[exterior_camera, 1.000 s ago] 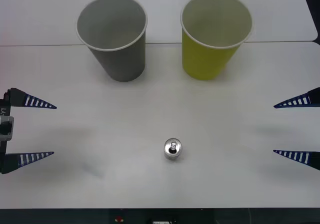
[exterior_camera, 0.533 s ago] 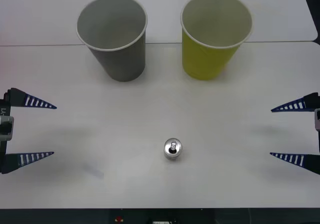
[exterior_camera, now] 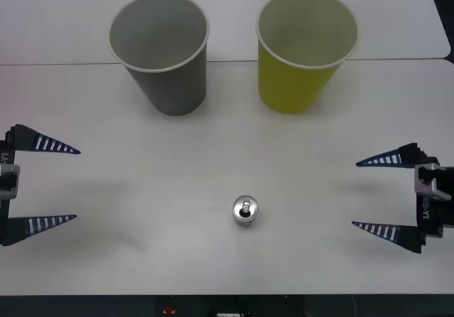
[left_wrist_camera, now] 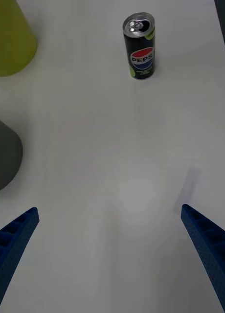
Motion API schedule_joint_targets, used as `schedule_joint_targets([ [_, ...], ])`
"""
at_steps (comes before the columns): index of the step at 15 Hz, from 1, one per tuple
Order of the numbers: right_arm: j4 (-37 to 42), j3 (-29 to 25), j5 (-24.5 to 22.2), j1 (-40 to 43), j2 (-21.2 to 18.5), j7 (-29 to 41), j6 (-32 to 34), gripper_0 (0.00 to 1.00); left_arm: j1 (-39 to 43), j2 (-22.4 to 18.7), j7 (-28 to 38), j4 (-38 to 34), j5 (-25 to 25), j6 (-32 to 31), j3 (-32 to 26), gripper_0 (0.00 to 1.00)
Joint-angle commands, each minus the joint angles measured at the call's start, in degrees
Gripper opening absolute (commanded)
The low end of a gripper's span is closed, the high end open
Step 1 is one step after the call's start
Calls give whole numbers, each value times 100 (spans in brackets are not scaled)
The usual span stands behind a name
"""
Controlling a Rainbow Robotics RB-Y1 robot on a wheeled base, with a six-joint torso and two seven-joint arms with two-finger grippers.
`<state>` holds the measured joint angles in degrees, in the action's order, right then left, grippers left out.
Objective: Put the can into the green bin and the plastic bottle into the gray bin
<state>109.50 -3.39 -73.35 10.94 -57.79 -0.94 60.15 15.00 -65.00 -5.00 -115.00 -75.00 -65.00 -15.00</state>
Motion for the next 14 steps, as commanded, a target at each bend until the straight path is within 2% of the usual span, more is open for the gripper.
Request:
schedule_joint_targets([
  [1,1,471,31,-48,110,-152,-408,100,0,0,0,0,0,0,0,100],
  [4,-52,761,31,-109,356,-311,-645,100,0,0,0,0,0,0,0,100],
  [14,-1159,1596,31,-839,1586,-829,-637,100,0,0,0,0,0,0,0,100],
])
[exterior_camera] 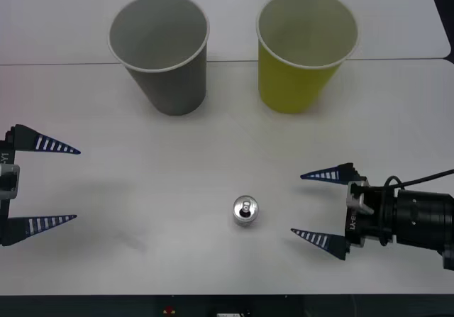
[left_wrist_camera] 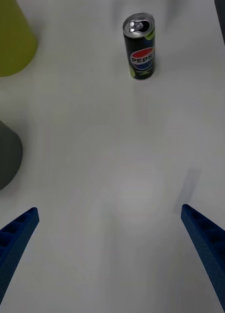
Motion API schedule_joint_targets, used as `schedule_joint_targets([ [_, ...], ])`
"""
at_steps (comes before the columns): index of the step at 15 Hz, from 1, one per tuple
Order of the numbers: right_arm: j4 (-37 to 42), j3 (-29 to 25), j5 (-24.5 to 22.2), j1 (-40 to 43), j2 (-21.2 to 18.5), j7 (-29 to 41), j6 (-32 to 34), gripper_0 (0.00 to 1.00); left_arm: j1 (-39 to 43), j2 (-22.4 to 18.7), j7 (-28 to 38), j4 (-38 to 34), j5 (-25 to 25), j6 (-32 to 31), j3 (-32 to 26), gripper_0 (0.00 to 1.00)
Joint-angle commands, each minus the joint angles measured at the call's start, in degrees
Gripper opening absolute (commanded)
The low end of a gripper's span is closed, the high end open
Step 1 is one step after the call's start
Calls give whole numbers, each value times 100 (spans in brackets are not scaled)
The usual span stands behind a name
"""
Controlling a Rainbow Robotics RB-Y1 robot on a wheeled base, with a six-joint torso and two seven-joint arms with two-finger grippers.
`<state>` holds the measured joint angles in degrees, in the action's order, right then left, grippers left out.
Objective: Put the can into the green bin and the plastic bottle into the gray bin
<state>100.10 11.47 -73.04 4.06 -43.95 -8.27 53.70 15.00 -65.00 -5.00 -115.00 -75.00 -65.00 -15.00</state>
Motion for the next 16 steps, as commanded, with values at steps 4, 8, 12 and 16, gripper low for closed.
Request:
schedule_joint_targets([
  [4,-658,356,1,-397,616,-271,8,100,0,0,0,0,0,0,0,100],
  [8,-1080,523,-8,-634,1011,-438,17,100,0,0,0,0,0,0,0,100],
  [12,-1414,681,1,-810,1319,-570,17,100,0,0,0,0,0,0,0,100],
  [16,-1713,796,1,-977,1582,-720,17,100,0,0,0,0,0,0,0,100],
])
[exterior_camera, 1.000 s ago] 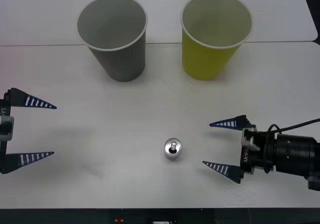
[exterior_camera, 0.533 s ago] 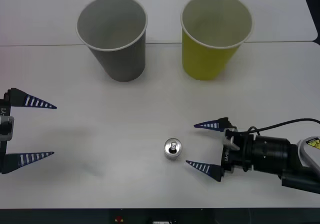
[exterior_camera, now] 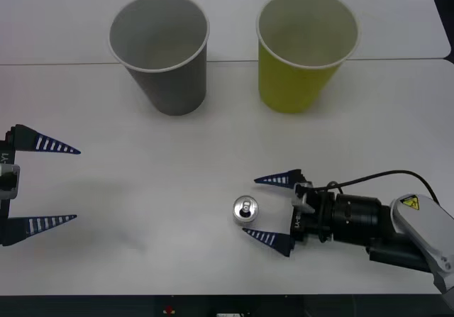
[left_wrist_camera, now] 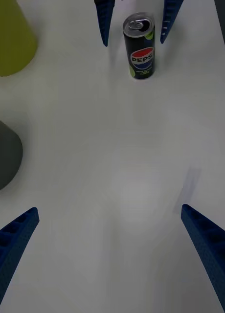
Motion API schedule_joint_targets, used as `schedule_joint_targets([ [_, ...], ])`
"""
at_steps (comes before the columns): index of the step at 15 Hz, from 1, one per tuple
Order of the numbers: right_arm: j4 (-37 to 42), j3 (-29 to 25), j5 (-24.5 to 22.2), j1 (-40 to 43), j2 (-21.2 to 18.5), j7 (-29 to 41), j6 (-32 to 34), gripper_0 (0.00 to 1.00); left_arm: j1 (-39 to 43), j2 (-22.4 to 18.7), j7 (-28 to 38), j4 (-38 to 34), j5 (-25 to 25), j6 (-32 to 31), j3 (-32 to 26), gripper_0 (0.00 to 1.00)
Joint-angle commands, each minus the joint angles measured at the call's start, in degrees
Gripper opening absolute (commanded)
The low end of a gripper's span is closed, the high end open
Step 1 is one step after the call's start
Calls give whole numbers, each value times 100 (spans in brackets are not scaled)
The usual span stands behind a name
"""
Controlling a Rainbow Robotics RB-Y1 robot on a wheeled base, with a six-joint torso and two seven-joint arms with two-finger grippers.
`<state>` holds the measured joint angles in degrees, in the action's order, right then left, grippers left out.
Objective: Put the can into the green bin and the plastic bottle into the gray bin
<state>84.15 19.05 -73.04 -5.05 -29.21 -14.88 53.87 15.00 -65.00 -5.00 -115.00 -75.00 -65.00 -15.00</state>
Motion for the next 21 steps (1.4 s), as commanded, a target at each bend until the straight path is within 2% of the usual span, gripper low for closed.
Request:
schedule_joint_targets([
  [1,-171,46,0,-102,152,-85,1,100,0,0,0,0,0,0,0,100],
  [6,-197,152,0,-120,249,-190,-43,100,0,0,0,0,0,0,0,100],
  [7,-197,178,0,-120,266,-225,-52,84,0,0,0,0,0,0,0,100],
  [8,-197,178,0,-120,293,-243,-60,40,0,0,0,0,0,0,0,100],
  [9,-197,178,0,-111,310,-243,-78,5,0,0,0,0,0,0,0,100],
  [10,-197,187,0,-120,328,-243,-113,0,0,0,0,0,0,0,0,100],
  [21,-197,204,62,-163,275,-208,-122,0,0,0,0,0,0,0,0,100],
])
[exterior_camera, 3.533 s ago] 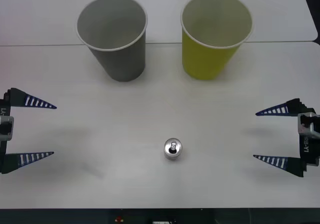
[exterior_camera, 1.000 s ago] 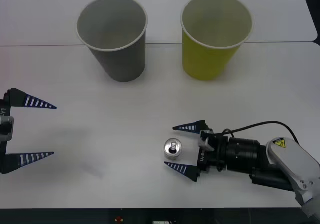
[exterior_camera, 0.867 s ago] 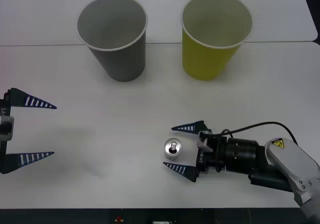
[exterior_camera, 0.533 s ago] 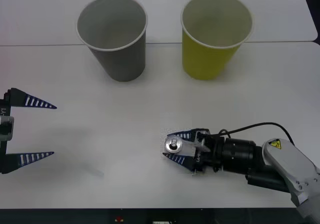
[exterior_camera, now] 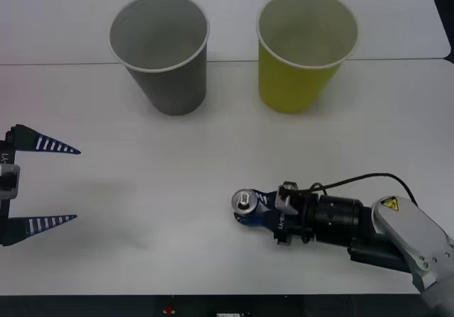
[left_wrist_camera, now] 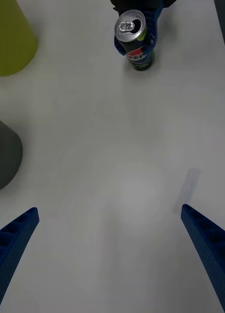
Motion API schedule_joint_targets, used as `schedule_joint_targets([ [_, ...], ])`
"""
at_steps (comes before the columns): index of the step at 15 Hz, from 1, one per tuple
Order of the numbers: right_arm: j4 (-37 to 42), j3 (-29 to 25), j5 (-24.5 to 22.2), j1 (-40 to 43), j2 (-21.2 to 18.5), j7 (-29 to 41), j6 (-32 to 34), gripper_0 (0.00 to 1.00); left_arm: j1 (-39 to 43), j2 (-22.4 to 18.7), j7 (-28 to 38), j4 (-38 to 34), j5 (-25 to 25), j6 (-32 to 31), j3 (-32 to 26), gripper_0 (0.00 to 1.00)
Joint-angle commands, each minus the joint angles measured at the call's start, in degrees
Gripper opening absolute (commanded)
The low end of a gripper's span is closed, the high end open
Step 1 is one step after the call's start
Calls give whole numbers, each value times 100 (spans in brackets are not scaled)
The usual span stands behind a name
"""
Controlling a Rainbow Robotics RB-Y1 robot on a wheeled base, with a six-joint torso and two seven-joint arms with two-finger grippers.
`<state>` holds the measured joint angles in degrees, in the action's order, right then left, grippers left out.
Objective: Put the can into the green bin and the plastic bottle into the gray bin
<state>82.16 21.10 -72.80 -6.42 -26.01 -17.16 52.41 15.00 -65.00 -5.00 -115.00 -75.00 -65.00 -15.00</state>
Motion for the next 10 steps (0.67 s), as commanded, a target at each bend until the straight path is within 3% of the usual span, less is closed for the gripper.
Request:
schedule_joint_targets([
  [1,37,0,46,-44,-80,55,32,0,0,0,0,0,0,0,0,100],
  [3,204,17,46,-53,-212,143,14,0,0,0,0,0,0,0,0,100],
  [10,1373,202,-165,-35,-1188,1795,-346,0,0,0,0,0,0,0,0,100],
])
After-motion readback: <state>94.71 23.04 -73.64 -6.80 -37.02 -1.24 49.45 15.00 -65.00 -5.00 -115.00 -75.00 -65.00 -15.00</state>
